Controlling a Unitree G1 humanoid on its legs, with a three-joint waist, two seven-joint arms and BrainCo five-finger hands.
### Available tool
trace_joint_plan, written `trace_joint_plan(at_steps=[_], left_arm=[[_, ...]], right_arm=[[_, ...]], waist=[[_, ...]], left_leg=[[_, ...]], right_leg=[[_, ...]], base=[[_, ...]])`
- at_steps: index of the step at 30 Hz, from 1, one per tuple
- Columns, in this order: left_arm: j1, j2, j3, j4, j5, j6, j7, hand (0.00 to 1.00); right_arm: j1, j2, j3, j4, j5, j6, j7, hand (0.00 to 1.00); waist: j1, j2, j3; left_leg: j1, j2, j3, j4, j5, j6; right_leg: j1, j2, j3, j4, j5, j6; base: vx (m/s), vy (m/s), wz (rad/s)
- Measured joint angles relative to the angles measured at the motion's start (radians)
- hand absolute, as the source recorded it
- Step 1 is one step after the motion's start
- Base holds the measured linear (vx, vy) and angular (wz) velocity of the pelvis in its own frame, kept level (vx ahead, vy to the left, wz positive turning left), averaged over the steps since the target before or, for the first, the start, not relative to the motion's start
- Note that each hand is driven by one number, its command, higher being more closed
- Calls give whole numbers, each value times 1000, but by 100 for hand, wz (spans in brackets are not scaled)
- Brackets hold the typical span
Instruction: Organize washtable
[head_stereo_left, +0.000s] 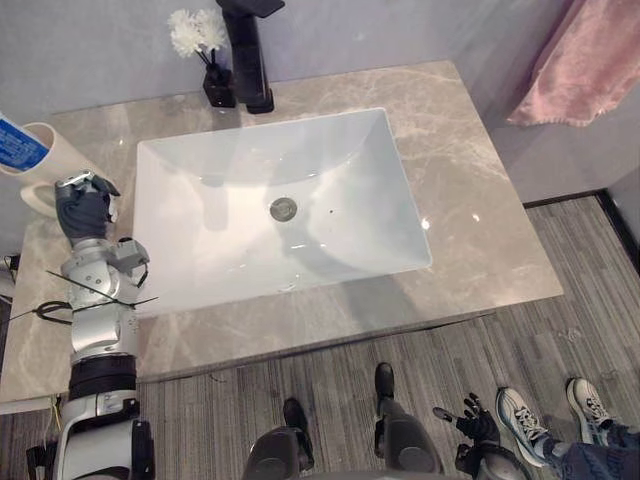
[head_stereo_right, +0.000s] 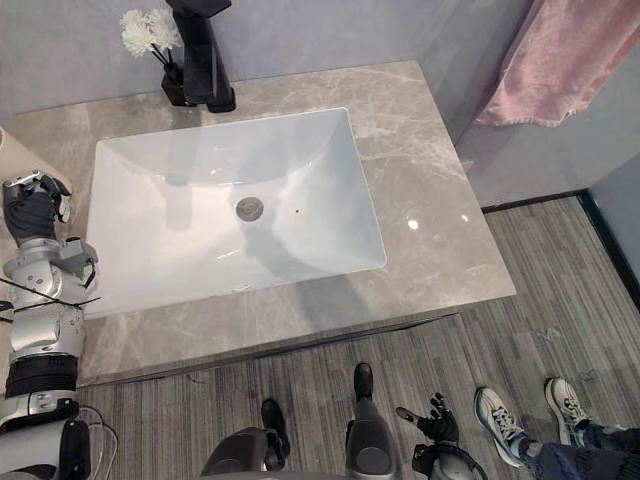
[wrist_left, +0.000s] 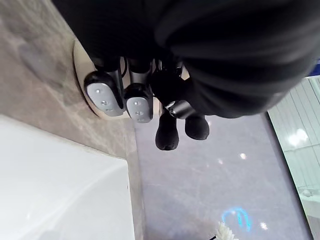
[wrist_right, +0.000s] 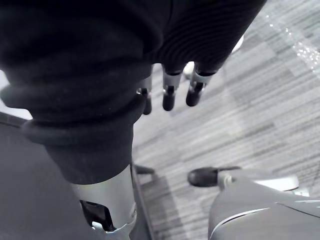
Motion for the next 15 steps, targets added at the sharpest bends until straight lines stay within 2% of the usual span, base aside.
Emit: trace_joint_plan(at_steps=[7, 11, 15], left_arm=[[0, 2, 11, 6, 1, 0, 2, 100], [3, 1, 10, -4, 1, 1, 4, 100], [13, -56, -27, -145, 1, -2, 19, 100]], right_arm=[[0, 1, 0, -9, 0, -1, 0, 0], [0, 2, 0, -9, 0, -2, 0, 0], [-3, 7, 0, -7, 0, -2, 2, 0]], waist=[[-3, -2, 39], [-5, -2, 39], [-3, -1, 39]], left_leg=[[-8, 3, 1, 33, -17, 4], [-8, 2, -1, 33, -17, 5], [-5, -3, -12, 33, -16, 6]], right_leg=[[-2, -2, 1, 17, -4, -2], [-1, -3, -1, 17, -5, -1], [9, -10, -11, 18, -9, 4]], base=[[-4, -1, 0], [-1, -4, 1], [-5, -8, 8]])
